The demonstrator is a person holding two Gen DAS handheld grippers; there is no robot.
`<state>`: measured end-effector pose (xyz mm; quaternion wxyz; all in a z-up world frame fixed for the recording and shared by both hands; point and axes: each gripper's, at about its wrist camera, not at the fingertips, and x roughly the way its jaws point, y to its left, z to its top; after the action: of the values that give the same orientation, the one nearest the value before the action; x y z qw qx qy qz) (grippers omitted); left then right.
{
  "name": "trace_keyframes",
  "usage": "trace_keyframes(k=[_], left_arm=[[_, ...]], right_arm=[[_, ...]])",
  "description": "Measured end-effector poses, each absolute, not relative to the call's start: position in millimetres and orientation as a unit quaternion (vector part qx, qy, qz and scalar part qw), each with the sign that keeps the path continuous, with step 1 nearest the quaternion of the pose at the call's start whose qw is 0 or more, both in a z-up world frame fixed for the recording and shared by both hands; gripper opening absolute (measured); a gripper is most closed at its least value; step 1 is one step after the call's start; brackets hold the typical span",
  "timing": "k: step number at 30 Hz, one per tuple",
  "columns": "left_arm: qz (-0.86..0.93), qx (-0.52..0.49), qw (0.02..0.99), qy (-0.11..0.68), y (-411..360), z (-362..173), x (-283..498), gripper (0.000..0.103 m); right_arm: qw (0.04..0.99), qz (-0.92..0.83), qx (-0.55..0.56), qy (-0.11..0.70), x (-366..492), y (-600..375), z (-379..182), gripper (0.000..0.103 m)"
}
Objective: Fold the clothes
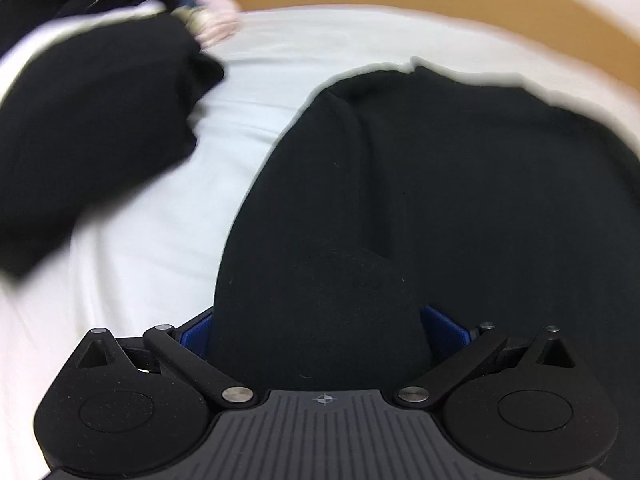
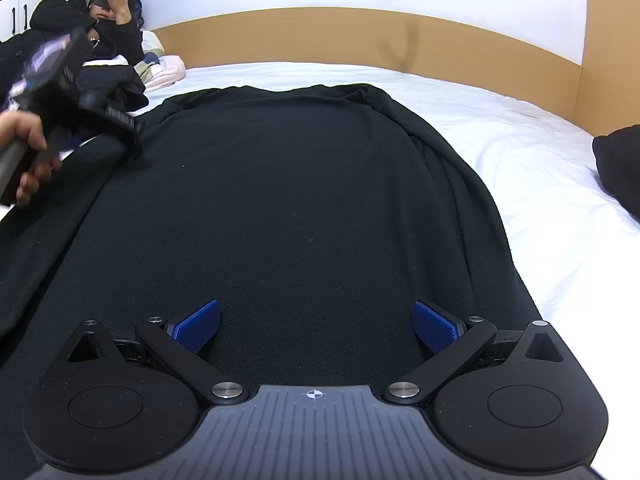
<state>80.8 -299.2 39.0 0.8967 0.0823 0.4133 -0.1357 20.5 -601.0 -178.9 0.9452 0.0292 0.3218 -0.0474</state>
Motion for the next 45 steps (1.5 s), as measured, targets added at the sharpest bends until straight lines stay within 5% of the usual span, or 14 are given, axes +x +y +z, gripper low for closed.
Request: trace_keyframes(k=[16, 19, 32, 45], left_arm=[[-0.209, 0.101, 0.881, 0.412, -225.3, 50.7, -49.4, 0.102], [-0.188, 0.070, 0.915, 0.349, -217.6, 76.4, -35.0, 0.102], [-0.049, 0.018, 0.915, 0.400, -267.9, 41.7, 101.7, 0.102], [-0.116, 0.053, 0.919, 0.374, -233.9, 20.6, 3.7, 0.103]], right_arm=[[0.946, -0.050, 0.022, 0.320, 17.2, -594.7, -179.4, 0.103], [0.946, -0.050, 0.022, 0.320, 12.6, -595.2, -179.1, 0.103], [0.945, -0.049, 0.025, 0.322, 16.3, -570.7, -169.4, 0.103], [0.945, -0.050, 0.023, 0.322, 19.0, -571.3, -169.2, 0.103]])
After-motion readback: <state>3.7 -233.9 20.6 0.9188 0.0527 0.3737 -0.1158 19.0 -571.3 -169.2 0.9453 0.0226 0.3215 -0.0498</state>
